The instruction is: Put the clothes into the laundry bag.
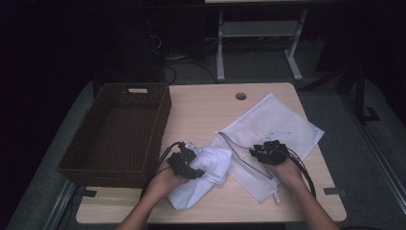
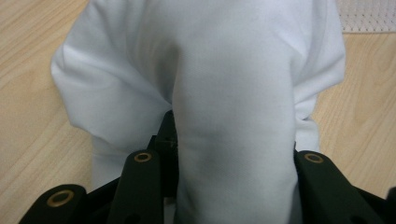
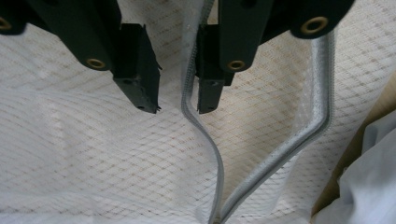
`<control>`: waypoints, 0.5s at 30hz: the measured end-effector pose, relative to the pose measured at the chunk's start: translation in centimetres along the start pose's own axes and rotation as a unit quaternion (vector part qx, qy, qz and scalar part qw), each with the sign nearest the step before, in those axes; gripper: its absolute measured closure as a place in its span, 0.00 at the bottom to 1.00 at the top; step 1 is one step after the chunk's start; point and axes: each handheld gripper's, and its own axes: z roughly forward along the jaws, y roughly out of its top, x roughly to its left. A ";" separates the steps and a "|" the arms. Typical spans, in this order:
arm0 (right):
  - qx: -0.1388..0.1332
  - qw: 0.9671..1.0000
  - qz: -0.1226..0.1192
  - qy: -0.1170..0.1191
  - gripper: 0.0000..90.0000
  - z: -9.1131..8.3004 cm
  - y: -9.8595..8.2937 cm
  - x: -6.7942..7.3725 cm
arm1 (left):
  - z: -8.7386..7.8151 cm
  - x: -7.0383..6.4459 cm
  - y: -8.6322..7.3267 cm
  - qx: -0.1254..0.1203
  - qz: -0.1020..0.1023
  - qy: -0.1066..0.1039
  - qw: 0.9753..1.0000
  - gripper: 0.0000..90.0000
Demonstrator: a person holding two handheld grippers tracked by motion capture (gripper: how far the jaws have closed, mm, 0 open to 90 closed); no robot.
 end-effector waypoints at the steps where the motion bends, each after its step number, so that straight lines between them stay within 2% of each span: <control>1: 0.000 1.000 -0.004 0.001 0.78 0.1 0.0 0.1 | 0.0 0.0 0.0 0.000 0.000 0.000 1.000 0.66; 8: 0.000 1.000 -0.025 0.011 0.96 0.3 0.0 0.7 | 0.0 0.0 0.0 0.001 0.000 0.002 1.000 0.66; 12: -0.004 1.000 -0.029 0.010 0.97 0.1 0.1 0.7 | 0.0 0.0 0.0 0.001 0.000 0.001 1.000 0.66; 15: -0.018 0.999 -0.027 0.005 0.97 -0.3 0.3 0.7 | 0.0 0.0 0.0 0.001 0.001 0.001 1.000 0.66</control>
